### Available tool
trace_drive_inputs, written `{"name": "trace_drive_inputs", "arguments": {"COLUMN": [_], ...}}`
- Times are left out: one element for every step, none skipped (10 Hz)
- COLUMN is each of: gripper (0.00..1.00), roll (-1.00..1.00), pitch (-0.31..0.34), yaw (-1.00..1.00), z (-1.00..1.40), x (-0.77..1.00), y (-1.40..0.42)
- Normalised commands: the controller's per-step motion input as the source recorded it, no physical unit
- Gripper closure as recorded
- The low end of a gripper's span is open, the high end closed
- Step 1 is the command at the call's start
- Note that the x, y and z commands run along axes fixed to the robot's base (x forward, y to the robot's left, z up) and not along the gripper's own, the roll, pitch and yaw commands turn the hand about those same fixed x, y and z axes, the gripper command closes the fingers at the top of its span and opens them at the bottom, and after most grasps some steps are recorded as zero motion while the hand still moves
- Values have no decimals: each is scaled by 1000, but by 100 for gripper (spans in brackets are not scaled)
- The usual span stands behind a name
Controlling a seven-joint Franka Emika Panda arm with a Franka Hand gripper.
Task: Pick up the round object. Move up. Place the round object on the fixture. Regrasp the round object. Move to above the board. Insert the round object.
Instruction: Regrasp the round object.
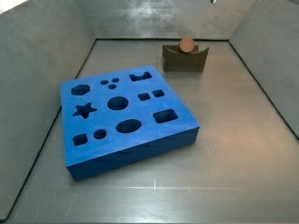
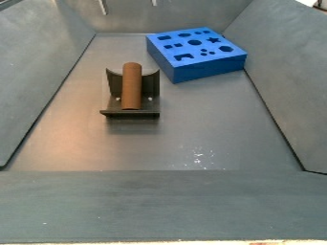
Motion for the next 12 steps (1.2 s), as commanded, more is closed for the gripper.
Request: {"name": "trace_drive_inputs", "arguments": {"gripper": [0,0,0,0,0,0,0,0,0,0,0,0], "roll": [1000,1000,1000,1000,1000,1000,1000,1000,1000,1000,1000,1000], "pitch": [-43,-45,-46,-46,-45,-45,-41,-39,-34,-27,-21,-17], "yaw": [20,21,21,21,22,22,22,22,22,21,22,22], "z": [9,8,6,6,8,10,12,15,8,4,3,0], "x": [-14,-14,-17,-18,-17,-15,-11,-7,-1,5,12,17], "y": [-19,-19,-16,-18,-19,-18,-21,-21,-23,-22,-27,-26]}}
